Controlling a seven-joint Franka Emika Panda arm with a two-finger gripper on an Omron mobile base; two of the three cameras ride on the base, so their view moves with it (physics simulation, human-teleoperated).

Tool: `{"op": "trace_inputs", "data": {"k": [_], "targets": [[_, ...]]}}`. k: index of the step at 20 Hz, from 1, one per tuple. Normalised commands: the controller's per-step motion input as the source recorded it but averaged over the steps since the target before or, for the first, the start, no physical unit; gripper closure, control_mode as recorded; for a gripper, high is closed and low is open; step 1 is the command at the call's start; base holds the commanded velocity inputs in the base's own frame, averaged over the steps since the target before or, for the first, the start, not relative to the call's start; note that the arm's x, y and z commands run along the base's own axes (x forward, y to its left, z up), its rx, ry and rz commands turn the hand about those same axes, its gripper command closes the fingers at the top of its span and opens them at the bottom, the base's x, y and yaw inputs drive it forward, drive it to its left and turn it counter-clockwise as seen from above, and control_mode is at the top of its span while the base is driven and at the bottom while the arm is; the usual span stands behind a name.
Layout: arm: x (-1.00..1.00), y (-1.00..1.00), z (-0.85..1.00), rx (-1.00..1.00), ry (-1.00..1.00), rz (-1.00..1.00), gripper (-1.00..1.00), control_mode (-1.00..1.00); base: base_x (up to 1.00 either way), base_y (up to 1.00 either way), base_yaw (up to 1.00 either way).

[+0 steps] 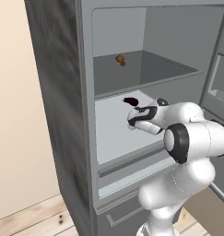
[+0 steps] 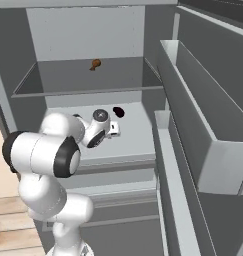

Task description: Transport the fish and mushroom to the fridge. Place the fish on the rack containing meat and place the mushroom on the rack containing the vegetable, ensuring meats and vegetables are on different racks.

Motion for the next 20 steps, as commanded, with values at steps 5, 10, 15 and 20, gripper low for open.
{"op": "trace_inputs", "data": {"k": [5, 10, 15, 20], "targets": [[-0.28, -0.01, 0.27, 0.0, -0.07, 0.0, -1.0, -1.0, 0.0, 0.0, 0.0], [-0.35, 0.03, 0.62, -0.05, 0.0, -0.05, -1.0, -1.0, 0.0, 0.0, 0.0], [-0.18, 0.0, 0.83, -0.03, 0.15, -0.05, -1.0, -1.0, 0.0, 0.0, 0.0], [-0.36, -0.05, 0.59, 0.0, 0.15, 0.0, -1.0, -1.0, 0.0, 0.0, 0.0]]}}
